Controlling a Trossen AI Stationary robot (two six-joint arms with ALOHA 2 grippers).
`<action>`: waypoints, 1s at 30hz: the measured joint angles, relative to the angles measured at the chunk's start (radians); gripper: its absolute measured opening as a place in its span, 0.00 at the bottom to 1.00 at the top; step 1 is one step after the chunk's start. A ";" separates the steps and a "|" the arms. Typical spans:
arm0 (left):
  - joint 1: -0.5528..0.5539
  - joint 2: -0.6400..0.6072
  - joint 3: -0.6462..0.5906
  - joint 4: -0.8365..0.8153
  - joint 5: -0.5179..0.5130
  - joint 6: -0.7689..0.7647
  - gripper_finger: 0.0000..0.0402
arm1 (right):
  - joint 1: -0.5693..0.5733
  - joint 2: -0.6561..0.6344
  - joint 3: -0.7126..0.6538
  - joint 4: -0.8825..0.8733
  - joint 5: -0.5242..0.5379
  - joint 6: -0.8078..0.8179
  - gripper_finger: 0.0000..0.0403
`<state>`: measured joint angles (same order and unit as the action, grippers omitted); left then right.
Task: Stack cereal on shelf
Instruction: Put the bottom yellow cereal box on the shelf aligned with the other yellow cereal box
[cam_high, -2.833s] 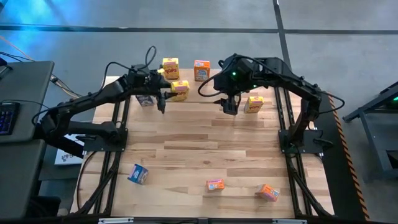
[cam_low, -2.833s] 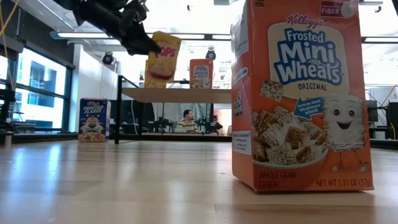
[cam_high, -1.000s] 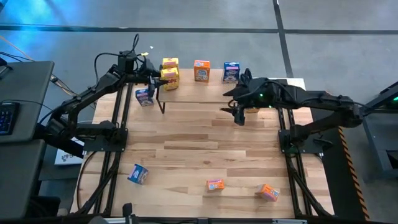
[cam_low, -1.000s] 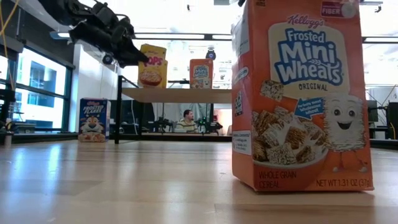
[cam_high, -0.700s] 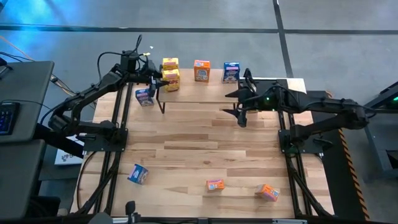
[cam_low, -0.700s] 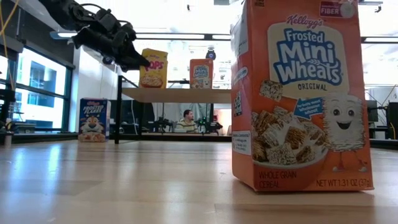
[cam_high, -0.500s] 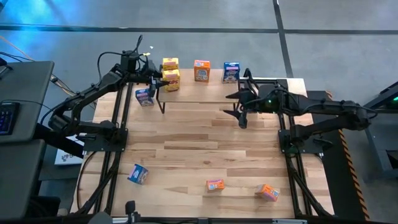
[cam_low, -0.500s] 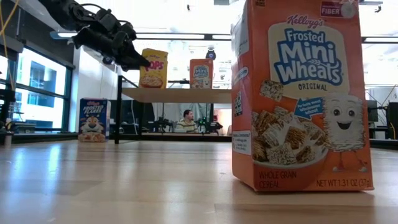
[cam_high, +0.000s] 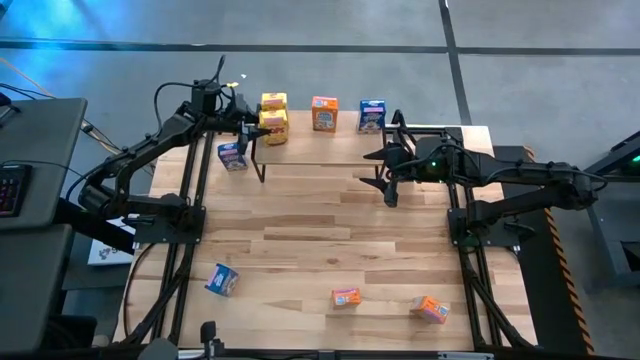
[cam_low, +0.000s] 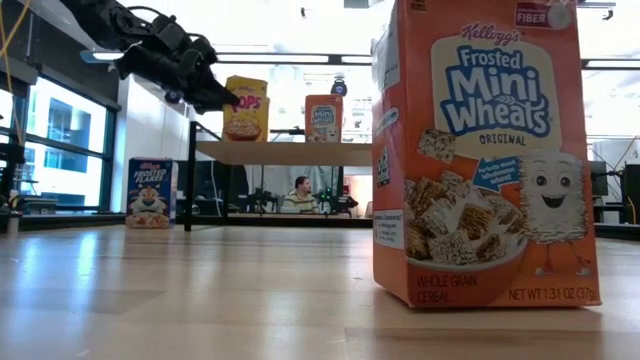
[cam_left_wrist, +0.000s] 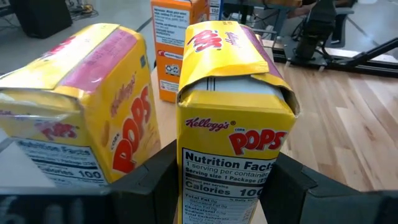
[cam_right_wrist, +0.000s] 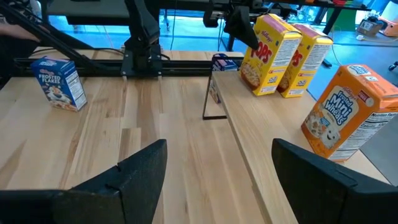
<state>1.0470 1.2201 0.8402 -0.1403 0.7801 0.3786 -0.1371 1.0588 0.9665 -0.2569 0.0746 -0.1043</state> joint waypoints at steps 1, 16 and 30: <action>0.000 0.000 0.000 0.006 -0.001 0.000 0.42 | 0.000 0.000 0.000 0.000 0.000 0.000 0.70; 0.000 0.040 0.000 0.036 -0.003 -0.002 0.42 | 0.000 0.000 0.000 -0.001 0.000 0.000 0.70; 0.000 0.043 0.000 0.041 -0.002 0.017 0.42 | 0.000 0.001 0.000 -0.001 0.000 0.000 0.70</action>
<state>1.0473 1.2633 0.8402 -0.0991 0.7780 0.3954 -0.1368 1.0595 0.9665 -0.2581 0.0750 -0.1043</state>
